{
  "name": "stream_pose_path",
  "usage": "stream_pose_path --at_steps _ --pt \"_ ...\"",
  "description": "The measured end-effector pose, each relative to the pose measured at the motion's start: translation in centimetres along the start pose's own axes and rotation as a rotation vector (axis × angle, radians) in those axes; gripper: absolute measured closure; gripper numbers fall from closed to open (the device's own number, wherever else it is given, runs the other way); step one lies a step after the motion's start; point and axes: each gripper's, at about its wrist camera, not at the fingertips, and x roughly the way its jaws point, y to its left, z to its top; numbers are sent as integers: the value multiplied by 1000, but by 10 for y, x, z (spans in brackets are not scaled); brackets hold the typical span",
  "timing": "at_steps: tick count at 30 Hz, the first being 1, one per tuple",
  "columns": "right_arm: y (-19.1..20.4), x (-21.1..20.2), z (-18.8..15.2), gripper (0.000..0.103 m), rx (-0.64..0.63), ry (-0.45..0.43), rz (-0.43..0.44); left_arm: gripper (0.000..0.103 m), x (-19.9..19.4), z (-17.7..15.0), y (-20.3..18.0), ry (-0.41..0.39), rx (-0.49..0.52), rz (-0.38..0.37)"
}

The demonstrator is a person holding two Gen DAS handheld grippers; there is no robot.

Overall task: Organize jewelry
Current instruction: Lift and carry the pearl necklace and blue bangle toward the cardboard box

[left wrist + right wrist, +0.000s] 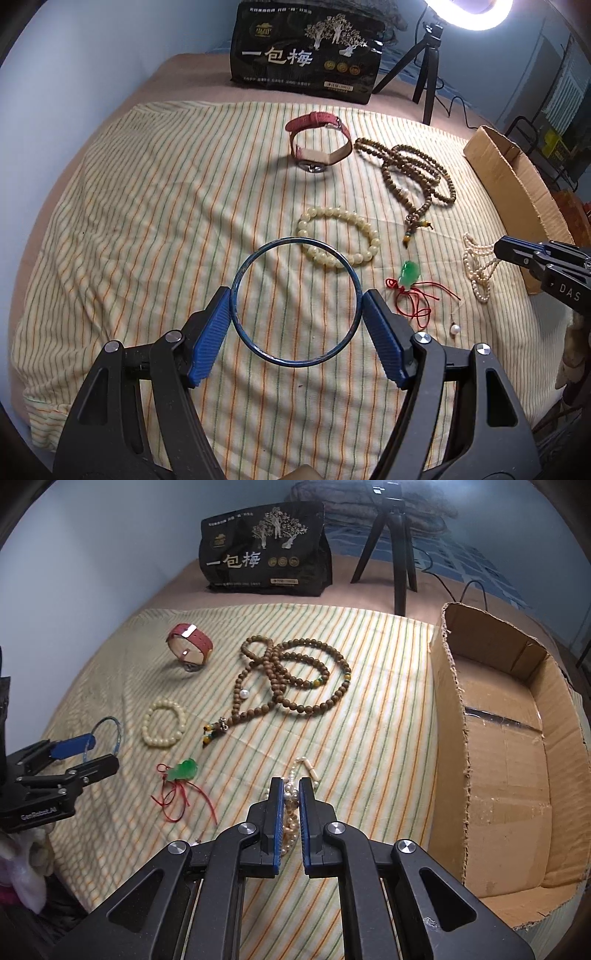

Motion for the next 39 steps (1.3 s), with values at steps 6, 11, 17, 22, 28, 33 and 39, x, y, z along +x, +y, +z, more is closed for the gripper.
stream_pose_path --at_steps 6,11,17,22,28,33,39 --pt "-3 -13 4 96 18 -31 3 30 -4 5 -3 -16 -5 -3" --pt "0 -38 14 97 24 -94 28 30 -18 10 -14 -54 21 -24" --pt "0 -71 24 97 32 -177 33 30 -40 20 -36 -102 53 -80" --pt "-12 -93 28 97 55 -233 30 30 -51 29 -59 -126 78 -123" --pt "-32 -116 31 97 81 -290 1 30 -62 40 -89 -148 108 -167" --pt "-58 -137 32 97 116 -336 -37 30 -68 53 -116 -176 141 -192" --pt "-95 -149 31 97 177 -365 -83 30 -69 64 -152 -186 178 -232"
